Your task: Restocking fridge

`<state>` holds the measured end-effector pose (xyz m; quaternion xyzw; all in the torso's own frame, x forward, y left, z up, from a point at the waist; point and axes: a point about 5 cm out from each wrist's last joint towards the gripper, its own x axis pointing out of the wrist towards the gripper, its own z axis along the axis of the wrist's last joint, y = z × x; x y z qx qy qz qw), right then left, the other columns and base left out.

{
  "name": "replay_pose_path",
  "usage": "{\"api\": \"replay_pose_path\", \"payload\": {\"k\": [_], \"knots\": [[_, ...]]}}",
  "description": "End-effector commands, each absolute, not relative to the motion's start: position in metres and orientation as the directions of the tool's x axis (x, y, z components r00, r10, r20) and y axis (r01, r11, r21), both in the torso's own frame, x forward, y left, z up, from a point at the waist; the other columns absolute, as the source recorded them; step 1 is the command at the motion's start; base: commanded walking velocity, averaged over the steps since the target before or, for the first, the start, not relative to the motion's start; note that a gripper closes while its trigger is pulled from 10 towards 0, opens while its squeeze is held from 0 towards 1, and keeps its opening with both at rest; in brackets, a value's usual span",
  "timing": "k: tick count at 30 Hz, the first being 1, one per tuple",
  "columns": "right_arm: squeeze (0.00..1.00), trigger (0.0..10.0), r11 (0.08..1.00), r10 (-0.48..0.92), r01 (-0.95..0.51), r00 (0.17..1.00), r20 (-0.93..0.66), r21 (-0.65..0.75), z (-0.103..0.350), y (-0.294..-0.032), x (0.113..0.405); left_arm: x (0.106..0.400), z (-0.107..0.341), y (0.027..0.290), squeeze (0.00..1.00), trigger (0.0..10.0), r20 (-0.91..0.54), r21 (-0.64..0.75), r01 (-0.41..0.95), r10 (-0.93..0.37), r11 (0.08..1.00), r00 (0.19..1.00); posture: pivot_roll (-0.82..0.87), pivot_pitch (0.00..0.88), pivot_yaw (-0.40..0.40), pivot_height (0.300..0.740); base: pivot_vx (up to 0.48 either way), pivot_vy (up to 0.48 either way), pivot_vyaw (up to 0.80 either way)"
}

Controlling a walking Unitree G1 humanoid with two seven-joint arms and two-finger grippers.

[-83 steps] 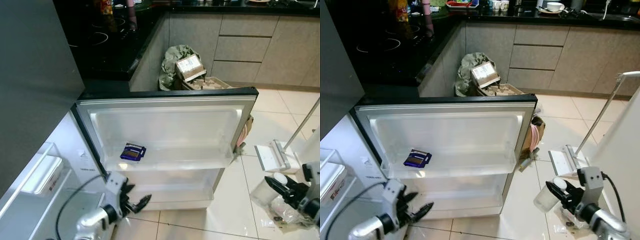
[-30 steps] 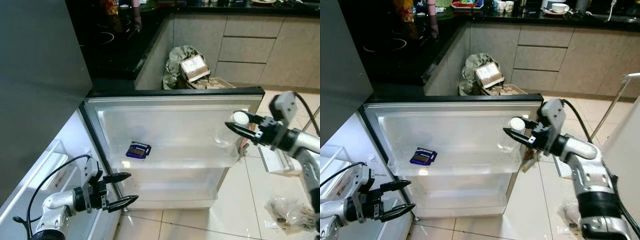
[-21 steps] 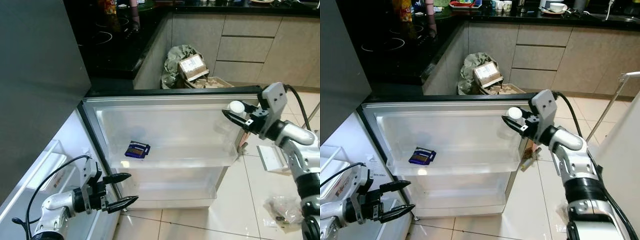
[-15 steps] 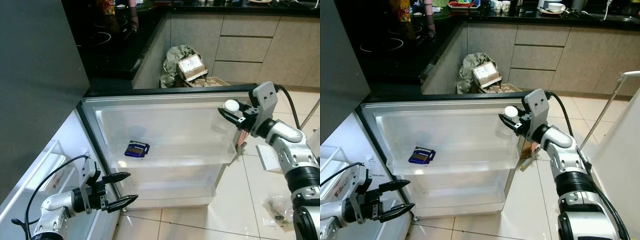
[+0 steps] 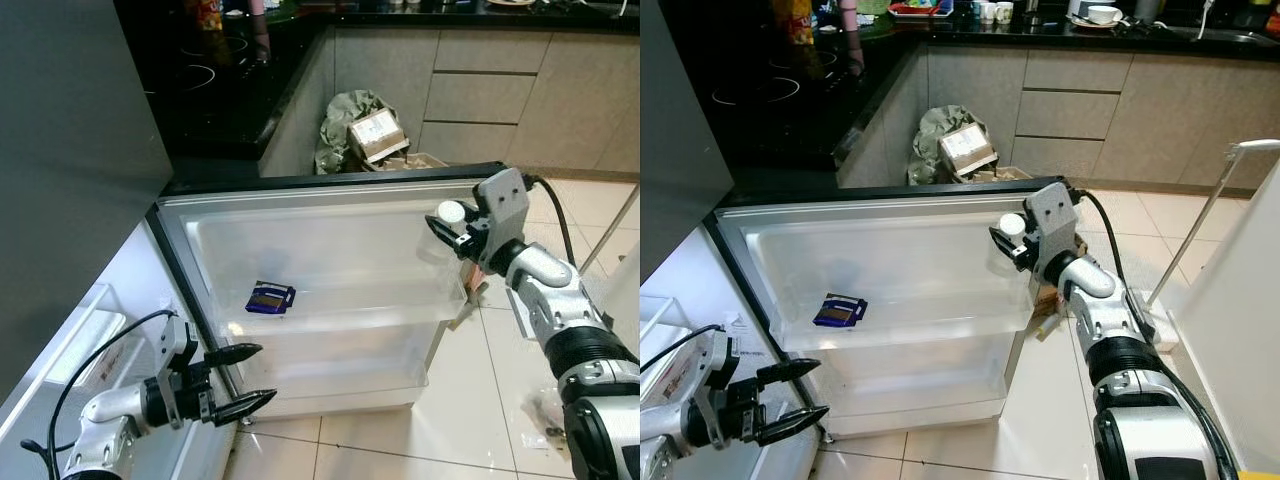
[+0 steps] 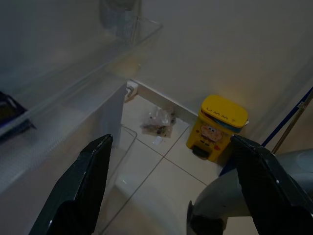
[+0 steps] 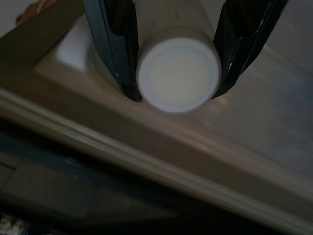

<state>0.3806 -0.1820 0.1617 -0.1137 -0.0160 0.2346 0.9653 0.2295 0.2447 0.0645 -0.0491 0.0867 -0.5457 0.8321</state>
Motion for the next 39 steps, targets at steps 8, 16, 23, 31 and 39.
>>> {"api": "replay_pose_path", "payload": {"k": [8,16,23,31,39], "knots": [[0.00,10.0,0.875,0.437,-0.424,0.899,0.005,-0.232,0.150,-0.167,0.379,0.229,0.069,0.244,0.00,10.0,-0.085,-0.173,0.907,-0.923,0.383,0.374,0.01,0.000,-0.036,0.738,0.000,0.000,0.00],[0.00,10.0,0.915,0.326,-0.332,0.943,-0.066,-0.228,0.132,-0.167,0.378,0.229,0.071,0.244,0.00,10.0,-0.088,-0.174,0.909,-0.926,0.378,0.368,0.01,0.000,-0.035,0.738,0.000,0.000,0.00],[0.00,10.0,0.920,0.297,-0.307,0.952,-0.078,-0.244,0.129,-0.169,0.377,0.229,0.070,0.243,0.00,10.0,-0.086,-0.178,0.909,-0.926,0.378,0.368,0.01,0.000,-0.033,0.738,0.000,0.000,0.00],[0.00,10.0,0.970,0.173,-0.186,0.980,-0.099,-0.155,0.128,-0.182,0.381,0.230,0.070,0.241,0.00,10.0,-0.085,-0.183,0.911,-0.929,0.370,0.360,0.00,0.000,-0.029,0.738,0.000,0.000,0.00],[0.00,10.0,0.993,0.099,-0.107,0.985,-0.143,-0.048,0.123,-0.187,0.381,0.231,0.070,0.239,0.00,10.0,-0.090,-0.187,0.913,-0.932,0.362,0.351,0.00,0.000,-0.026,0.738,0.000,0.000,0.00]]}}
